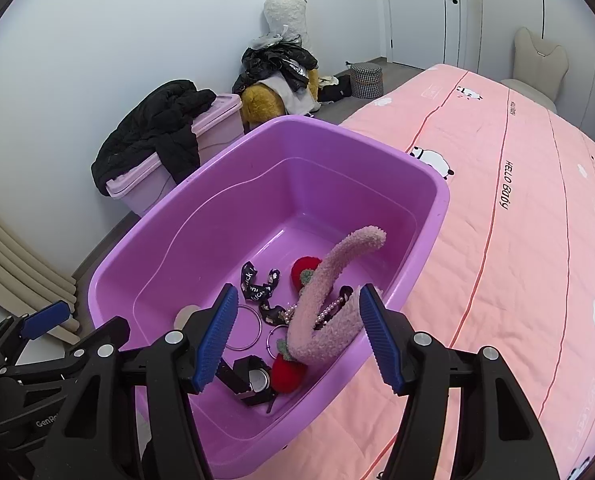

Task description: Organize jewelry

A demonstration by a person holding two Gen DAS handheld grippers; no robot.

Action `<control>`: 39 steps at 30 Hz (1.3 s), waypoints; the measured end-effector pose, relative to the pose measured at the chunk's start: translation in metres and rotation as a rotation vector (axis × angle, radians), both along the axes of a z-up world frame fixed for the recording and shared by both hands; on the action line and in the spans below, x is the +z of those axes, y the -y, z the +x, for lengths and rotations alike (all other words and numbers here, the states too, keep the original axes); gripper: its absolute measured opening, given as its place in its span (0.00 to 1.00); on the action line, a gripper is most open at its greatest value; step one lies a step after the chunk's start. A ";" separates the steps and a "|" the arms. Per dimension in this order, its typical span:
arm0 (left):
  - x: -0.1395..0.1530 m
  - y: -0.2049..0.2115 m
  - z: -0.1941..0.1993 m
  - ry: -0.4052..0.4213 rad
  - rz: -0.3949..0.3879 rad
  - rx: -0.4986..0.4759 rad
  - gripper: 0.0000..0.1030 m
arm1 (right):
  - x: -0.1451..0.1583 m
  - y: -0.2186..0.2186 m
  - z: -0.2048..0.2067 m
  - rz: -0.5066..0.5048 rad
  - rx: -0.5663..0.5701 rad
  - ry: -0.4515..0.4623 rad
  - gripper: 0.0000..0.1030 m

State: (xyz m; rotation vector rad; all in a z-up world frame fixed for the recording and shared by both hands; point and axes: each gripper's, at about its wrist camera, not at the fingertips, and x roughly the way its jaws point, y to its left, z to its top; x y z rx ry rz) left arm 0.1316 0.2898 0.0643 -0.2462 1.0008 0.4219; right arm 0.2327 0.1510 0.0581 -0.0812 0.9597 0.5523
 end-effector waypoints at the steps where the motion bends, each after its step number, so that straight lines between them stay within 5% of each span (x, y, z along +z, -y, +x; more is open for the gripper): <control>1: 0.001 0.000 0.000 0.002 -0.001 -0.001 0.87 | 0.001 0.000 -0.001 0.001 0.001 0.001 0.59; 39: 0.018 0.009 -0.007 0.025 0.003 -0.010 0.87 | 0.013 0.004 -0.013 0.003 0.008 0.029 0.59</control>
